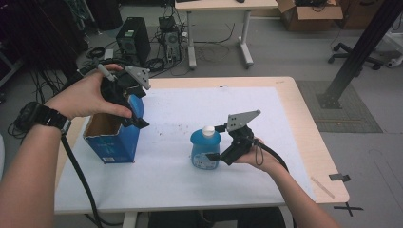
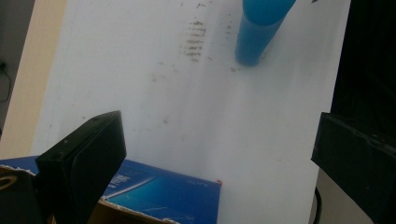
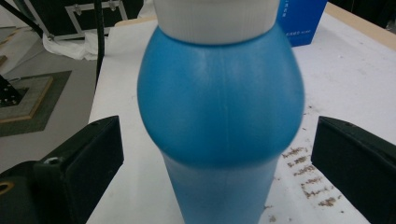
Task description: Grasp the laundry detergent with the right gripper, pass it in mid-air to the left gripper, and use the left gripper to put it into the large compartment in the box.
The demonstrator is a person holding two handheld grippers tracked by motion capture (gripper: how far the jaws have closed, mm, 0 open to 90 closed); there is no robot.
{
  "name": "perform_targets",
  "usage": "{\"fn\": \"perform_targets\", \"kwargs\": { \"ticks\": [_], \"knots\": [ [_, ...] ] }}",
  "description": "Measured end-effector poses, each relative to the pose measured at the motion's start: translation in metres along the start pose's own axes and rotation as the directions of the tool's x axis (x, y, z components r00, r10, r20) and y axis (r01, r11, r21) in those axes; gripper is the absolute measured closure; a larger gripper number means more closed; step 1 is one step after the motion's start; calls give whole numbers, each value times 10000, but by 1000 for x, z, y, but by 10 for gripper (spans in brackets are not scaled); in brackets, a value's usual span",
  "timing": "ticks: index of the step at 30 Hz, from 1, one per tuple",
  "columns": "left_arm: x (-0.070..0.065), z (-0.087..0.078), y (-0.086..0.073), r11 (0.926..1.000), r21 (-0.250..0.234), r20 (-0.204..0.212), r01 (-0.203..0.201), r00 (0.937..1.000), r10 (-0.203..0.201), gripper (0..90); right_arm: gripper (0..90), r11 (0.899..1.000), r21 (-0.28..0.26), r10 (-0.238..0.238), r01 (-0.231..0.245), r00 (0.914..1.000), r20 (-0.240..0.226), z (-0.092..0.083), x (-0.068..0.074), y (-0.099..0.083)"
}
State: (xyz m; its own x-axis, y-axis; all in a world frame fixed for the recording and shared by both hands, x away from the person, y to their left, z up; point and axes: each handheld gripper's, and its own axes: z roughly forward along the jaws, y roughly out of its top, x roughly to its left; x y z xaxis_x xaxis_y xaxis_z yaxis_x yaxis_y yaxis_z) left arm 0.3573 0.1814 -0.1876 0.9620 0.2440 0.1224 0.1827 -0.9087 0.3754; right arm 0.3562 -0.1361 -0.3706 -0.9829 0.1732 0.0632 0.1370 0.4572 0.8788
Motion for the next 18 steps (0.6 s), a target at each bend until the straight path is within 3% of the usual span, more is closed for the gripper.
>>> {"fn": "perform_targets", "kwargs": {
  "ticks": [8, 18],
  "knots": [
    [-1, 0, -1, 10000, -59, 14, 1, 10000, -1, 33, 27, 9999, 23, 106, -106, 9999, 131, 11, 1, -6],
    [-1, 1, -4, 9999, -77, 53, 65, 10000, -65, 34, 70, 9992, -396, 87, -75, 9995, 302, 15, 3, -10]
  ]
}}
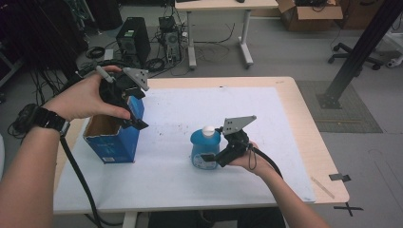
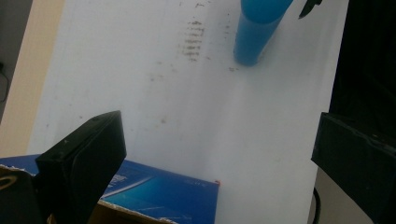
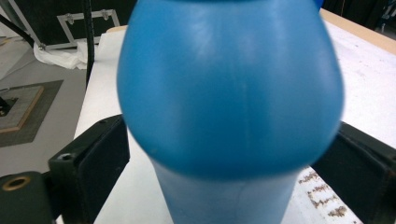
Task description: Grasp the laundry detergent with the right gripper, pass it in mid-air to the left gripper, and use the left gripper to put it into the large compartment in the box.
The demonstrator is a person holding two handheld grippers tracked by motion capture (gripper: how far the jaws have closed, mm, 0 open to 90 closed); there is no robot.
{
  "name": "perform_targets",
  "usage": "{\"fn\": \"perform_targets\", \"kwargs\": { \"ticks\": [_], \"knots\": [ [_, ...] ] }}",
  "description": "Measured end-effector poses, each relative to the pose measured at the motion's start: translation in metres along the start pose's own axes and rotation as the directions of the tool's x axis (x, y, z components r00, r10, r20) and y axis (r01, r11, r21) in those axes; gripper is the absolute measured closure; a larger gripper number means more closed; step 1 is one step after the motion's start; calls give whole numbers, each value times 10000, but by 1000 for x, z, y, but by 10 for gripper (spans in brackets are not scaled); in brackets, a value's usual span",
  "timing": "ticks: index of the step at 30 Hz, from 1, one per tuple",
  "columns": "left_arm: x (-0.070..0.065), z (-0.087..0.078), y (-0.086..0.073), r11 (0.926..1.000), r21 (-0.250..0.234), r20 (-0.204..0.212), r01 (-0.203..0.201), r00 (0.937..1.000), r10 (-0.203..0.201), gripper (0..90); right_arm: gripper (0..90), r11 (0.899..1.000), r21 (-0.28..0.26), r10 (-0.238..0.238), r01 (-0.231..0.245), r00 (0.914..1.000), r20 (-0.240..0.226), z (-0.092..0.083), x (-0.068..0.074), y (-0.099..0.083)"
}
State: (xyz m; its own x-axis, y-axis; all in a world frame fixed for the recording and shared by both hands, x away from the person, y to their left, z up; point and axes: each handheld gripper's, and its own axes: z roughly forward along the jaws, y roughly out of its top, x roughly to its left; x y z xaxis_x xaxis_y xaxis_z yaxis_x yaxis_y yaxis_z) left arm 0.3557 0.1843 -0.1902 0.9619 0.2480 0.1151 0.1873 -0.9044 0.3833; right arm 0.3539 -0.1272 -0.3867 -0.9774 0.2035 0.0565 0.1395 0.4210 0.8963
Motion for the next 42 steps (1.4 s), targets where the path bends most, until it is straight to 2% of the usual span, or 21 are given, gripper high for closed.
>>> {"fn": "perform_targets", "kwargs": {
  "ticks": [19, 28, 42],
  "knots": [
    [-1, -1, 1, 10000, 9, 5, -40, 10000, 40, 34, 160, 9997, -29, -242, 243, 9995, 191, 4, 1, -2],
    [-2, -2, 0, 10000, 3, 14, -21, 10000, 21, 34, 220, 9997, -19, -249, 249, 9995, 198, 4, 2, -4],
    [-3, -1, 2, 10000, 34, 32, -38, 10000, 38, 34, 259, 9997, -95, -230, 233, 9994, 262, 2, 1, -6]
  ]
}}
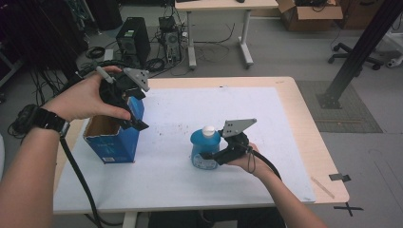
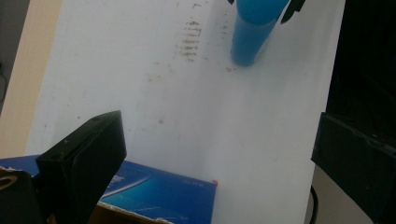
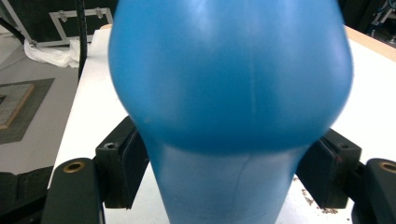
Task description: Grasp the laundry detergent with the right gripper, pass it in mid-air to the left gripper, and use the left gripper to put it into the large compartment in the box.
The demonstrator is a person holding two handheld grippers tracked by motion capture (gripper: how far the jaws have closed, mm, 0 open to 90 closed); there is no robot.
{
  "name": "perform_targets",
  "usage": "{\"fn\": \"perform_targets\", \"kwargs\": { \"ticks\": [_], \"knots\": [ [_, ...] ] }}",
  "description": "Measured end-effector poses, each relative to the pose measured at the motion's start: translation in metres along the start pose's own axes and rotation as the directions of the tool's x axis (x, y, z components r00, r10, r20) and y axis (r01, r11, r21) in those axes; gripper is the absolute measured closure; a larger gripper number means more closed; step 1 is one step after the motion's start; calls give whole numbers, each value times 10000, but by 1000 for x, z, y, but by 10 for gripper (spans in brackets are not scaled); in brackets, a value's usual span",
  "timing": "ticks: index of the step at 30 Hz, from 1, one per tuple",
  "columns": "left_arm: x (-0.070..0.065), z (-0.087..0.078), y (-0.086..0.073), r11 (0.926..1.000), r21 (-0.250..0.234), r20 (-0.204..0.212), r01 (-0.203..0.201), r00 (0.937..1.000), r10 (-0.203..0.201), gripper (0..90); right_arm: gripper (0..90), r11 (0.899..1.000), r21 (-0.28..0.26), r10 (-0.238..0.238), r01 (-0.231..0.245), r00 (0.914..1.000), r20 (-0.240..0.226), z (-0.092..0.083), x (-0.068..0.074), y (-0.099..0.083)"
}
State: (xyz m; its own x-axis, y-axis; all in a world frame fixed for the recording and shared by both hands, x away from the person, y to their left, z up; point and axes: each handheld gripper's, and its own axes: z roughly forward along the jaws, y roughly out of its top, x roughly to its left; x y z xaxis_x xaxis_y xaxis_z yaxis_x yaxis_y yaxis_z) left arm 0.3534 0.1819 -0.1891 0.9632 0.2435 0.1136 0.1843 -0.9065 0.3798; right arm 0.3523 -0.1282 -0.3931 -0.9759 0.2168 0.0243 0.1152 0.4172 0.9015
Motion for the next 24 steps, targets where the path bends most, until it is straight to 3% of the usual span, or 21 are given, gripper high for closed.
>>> {"fn": "perform_targets", "kwargs": {
  "ticks": [15, 20, 24],
  "knots": [
    [0, 0, 0, 10000, 11, 26, 5, 10000, -6, 34, 313, 10000, 12, -68, 68, 10000, 20, 1, 0, -1],
    [1, 1, 0, 10000, 10, 40, -13, 10000, 13, 34, 399, 9998, -17, -205, 205, 9997, -151, 1, 1, -1],
    [0, 1, 2, 10000, -1, 24, -46, 10000, 46, 34, 407, 9996, 5, -272, 272, 9995, -179, 1, 1, -1]
  ]
}}
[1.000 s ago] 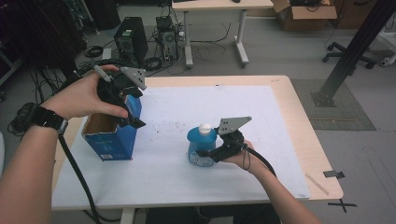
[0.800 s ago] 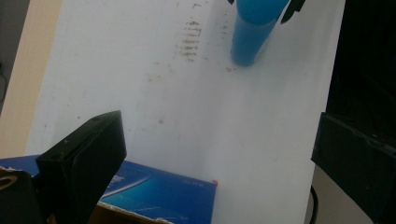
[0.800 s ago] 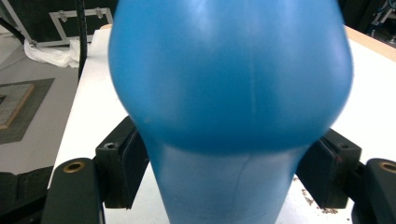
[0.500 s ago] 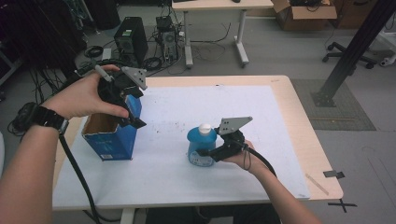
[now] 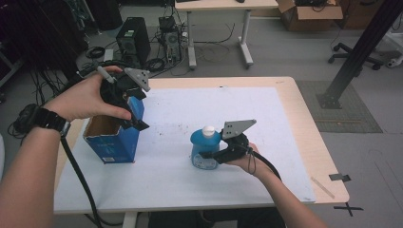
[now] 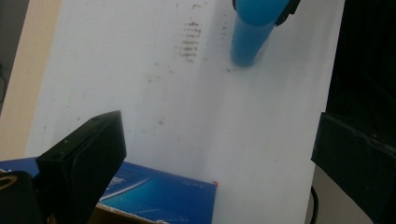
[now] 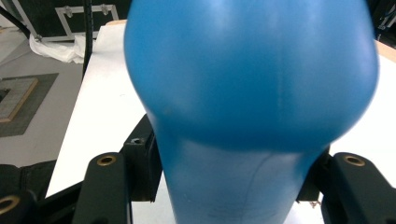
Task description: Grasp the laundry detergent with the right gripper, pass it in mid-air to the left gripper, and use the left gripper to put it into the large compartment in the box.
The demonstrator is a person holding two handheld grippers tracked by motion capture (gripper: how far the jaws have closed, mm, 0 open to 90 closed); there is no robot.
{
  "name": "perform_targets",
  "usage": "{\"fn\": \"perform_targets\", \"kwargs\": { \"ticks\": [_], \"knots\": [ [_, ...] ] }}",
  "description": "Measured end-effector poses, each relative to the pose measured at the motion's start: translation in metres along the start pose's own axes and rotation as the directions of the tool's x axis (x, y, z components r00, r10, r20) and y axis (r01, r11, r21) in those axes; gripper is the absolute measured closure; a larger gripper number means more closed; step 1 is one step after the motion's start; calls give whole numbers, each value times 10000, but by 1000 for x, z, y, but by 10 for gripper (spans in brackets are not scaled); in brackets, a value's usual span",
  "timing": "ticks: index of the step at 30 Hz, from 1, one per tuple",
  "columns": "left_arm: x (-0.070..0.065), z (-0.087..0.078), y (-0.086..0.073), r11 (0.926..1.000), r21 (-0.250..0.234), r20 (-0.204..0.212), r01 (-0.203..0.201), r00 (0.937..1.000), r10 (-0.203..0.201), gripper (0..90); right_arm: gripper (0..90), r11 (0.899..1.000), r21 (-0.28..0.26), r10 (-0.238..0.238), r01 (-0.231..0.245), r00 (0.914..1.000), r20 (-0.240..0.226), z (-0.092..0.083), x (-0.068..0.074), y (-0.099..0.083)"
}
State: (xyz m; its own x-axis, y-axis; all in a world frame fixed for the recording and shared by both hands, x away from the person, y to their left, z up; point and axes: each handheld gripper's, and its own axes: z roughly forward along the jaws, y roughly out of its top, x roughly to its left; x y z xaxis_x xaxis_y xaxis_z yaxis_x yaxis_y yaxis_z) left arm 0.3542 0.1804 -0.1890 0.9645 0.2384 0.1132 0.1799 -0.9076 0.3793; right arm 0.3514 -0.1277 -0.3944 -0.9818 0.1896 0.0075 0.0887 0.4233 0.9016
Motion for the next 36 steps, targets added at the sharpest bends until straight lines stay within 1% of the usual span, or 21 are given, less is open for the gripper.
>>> {"fn": "perform_targets", "kwargs": {
  "ticks": [6, 12, 18, 20, 22, 26, 27, 28, 31, 33, 36],
  "knots": [
    [-1, -1, 3, 10000, 15, -16, -63, 10000, 63, 34, 413, 10000, 40, -27, 27, 10000, 14, 0, 0, 1],
    [-1, -5, 8, 9999, -17, -72, -148, 9999, 148, 34, 420, 9997, 232, -89, 90, 10000, -43, -1, -1, 3],
    [-3, -6, 11, 9997, 4, -85, -228, 9997, 228, 34, 422, 9992, 400, -51, 57, 9999, -140, -4, -3, 5],
    [-4, -6, 14, 9995, -1, -87, -306, 9995, 306, 34, 423, 9989, 457, -102, 113, 9996, -247, -8, -5, 9],
    [-4, -7, 16, 9994, 39, -61, -332, 9994, 332, 34, 423, 9988, 461, -142, 159, 9992, -371, -12, -6, 14],
    [-6, -9, 22, 9991, 38, -36, -429, 9991, 429, 34, 423, 9985, 467, -237, 276, 9963, -828, -23, -11, 28],
    [-6, -9, 22, 9991, 38, -36, -429, 9991, 429, 34, 423, 9985, 467, -237, 276, 9963, -828, -23, -11, 28],
    [-7, -11, 26, 9988, 13, -49, -490, 9988, 490, 34, 423, 9981, 496, -302, 356, 9940, -1053, -29, -12, 37],
    [-8, -13, 30, 9985, 5, -52, -548, 9985, 548, 34, 423, 9979, 520, -310, 383, 9905, -1342, -37, -15, 50],
    [-10, -15, 38, 9979, 12, -36, -650, 9979, 650, 34, 423, 9976, 571, -301, 395, 9872, -1569, -42, -16, 60],
    [-12, -17, 44, 9971, -43, 1, -765, 9971, 765, 34, 423, 9967, 638, -385, 503, 9840, -1738, -46, -17, 69]
  ]
}}
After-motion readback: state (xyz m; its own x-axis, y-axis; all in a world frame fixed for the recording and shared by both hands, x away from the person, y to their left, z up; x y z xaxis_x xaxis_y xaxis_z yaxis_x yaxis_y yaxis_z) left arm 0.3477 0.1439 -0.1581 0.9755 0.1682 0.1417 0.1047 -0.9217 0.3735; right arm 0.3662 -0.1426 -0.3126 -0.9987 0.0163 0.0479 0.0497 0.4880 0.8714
